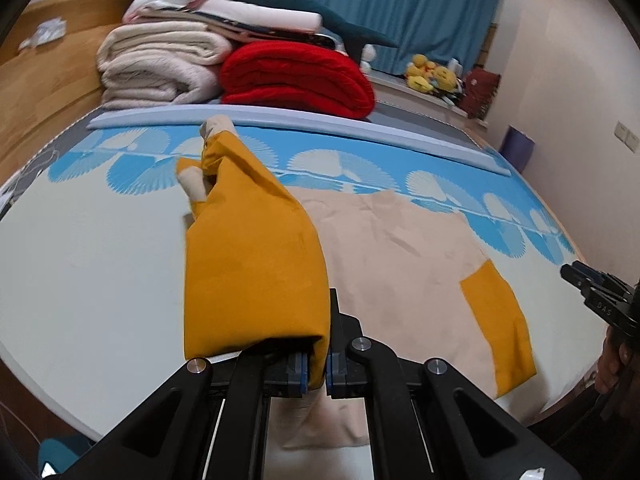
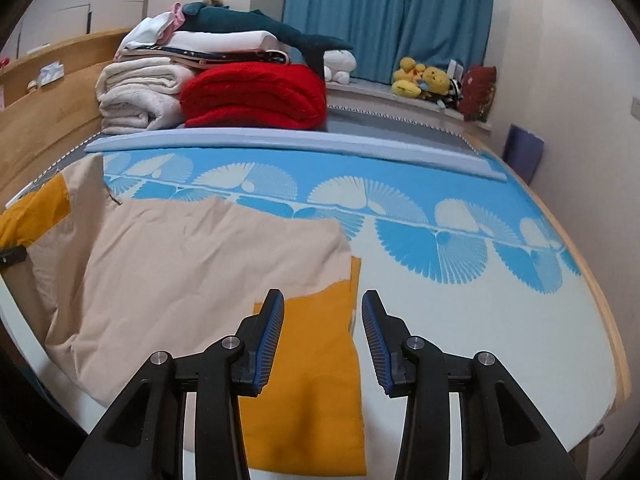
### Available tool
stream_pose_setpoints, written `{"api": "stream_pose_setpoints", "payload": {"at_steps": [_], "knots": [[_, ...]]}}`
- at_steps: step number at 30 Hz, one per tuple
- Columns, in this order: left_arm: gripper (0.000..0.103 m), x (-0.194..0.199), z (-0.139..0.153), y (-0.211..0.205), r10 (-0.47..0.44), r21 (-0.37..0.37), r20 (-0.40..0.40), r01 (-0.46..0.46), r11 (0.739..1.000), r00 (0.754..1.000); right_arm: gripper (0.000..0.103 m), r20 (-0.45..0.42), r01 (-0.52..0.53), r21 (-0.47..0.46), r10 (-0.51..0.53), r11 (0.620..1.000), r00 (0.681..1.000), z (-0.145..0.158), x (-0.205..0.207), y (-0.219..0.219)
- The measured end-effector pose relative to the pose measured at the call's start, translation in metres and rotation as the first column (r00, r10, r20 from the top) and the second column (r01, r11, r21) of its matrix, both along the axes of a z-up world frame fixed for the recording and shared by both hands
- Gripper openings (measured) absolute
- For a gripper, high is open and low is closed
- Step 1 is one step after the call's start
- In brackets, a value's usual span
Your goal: Fold large clothes
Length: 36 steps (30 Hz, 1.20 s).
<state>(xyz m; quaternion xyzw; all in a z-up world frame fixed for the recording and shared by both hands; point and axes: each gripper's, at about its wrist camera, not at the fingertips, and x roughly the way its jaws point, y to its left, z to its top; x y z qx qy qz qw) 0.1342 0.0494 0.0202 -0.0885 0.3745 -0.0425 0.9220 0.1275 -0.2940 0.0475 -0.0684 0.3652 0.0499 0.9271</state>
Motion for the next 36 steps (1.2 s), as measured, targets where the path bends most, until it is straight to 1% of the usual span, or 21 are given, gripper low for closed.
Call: {"api": "stream_pose_setpoints", "payload": {"at_steps": [3,7,11,13,15,17,19,20,21,22,23,24,25,26,28,29,31,32,34,35,36], "knots": [[0.002,0.007,0.007,-0.028,-0.038,0.004,0.009,0.038,0.999,0.999,0.042,0.006,0.002,0.024,-0.002,1.000,1.000,0.003,0.000,-0.006],[0.001,0.013,0.019,-0.083,-0.135,0.039,0.046,0.133,0.990,0.990,0.042,0.015,0.019,0.064,-0.020,0.998,1.000,0.007,-0.002,-0.025],[0.001,0.013,0.020,-0.150,-0.291,0.056,0.042,0.288,0.956,0.956,0.042,0.021,0.042,0.092,-0.045,0.995,0.999,0.009,-0.006,-0.043],[0.001,0.012,0.013,-0.182,-0.369,0.050,0.018,0.368,0.928,0.929,0.043,0.021,0.053,0.121,-0.056,0.991,0.998,0.010,-0.009,-0.055],[0.003,0.013,0.000,-0.212,-0.460,0.019,-0.047,0.461,0.887,0.887,0.046,0.018,0.067,0.156,-0.071,0.985,0.997,0.010,-0.009,-0.067],[0.013,0.018,-0.016,-0.230,-0.530,-0.047,-0.142,0.530,0.847,0.836,0.051,0.006,0.080,0.202,-0.083,0.976,0.997,0.010,-0.009,-0.077],[0.027,0.022,-0.032,-0.235,-0.578,-0.149,-0.232,0.559,0.816,0.782,0.059,-0.026,0.095,0.281,-0.091,0.955,0.995,0.008,-0.009,-0.089],[0.029,0.022,-0.036,-0.232,-0.591,-0.197,-0.260,0.557,0.807,0.764,0.061,-0.041,0.100,0.306,-0.092,0.947,0.995,0.007,-0.008,-0.092],[0.029,0.020,-0.035,-0.227,-0.595,-0.222,-0.263,0.553,0.803,0.759,0.064,-0.074,0.107,0.351,-0.086,0.930,0.993,0.003,-0.005,-0.096],[0.033,0.018,-0.028,-0.217,-0.599,-0.250,-0.245,0.547,0.799,0.762,0.068,-0.114,0.111,0.392,-0.071,0.913,0.991,-0.003,-0.002,-0.097],[0.044,0.016,-0.021,-0.207,-0.597,-0.265,-0.226,0.541,0.798,0.770,0.069,-0.158,0.112,0.431,-0.047,0.896,0.986,-0.011,0.002,-0.097],[0.049,0.014,-0.015,-0.195,-0.584,-0.272,-0.203,0.528,0.805,0.786,0.070,-0.199,0.113,0.460,-0.021,0.881,0.980,-0.018,0.006,-0.095],[0.052,0.012,-0.010,-0.183,-0.557,-0.259,-0.185,0.507,0.822,0.809,0.071,-0.257,0.113,0.498,0.022,0.860,0.966,-0.029,0.011,-0.090],[0.052,0.011,-0.006,-0.169,-0.516,-0.229,-0.175,0.475,0.849,0.838,0.071,-0.309,0.112,0.522,0.065,0.846,0.949,-0.040,0.015,-0.082],[0.052,0.009,-0.005,-0.138,-0.418,-0.173,-0.179,0.389,0.905,0.891,0.071,-0.388,0.104,0.530,0.131,0.842,0.912,-0.059,0.021,-0.063],[0.052,0.009,-0.007,-0.127,-0.382,-0.154,-0.186,0.357,0.921,0.905,0.071,-0.414,0.105,0.537,0.153,0.837,0.897,-0.066,0.022,-0.057],[0.052,0.006,-0.012,-0.102,-0.314,-0.116,-0.202,0.296,0.948,0.928,0.071,-0.489,0.119,0.558,0.209,0.821,0.847,-0.086,0.025,-0.040],[0.052,0.004,-0.017,-0.094,-0.296,-0.106,-0.209,0.279,0.954,0.932,0.071,-0.514,0.123,0.545,0.214,0.829,0.831,-0.092,0.026,-0.033],[0.052,0.002,-0.025,-0.079,-0.259,-0.082,-0.223,0.246,0.966,0.940,0.071,-0.554,0.135,0.459,0.164,0.878,0.816,-0.104,0.028,-0.021],[0.052,0.000,-0.031,-0.072,-0.234,-0.067,-0.233,0.224,0.972,0.944,0.070,-0.566,0.142,0.432,0.145,0.891,0.812,-0.108,0.030,-0.017],[0.052,-0.001,-0.036,-0.068,-0.217,-0.060,-0.241,0.208,0.976,0.946,0.062,-0.565,0.144,0.421,0.134,0.896,0.814,-0.108,0.031,-0.016]]}}
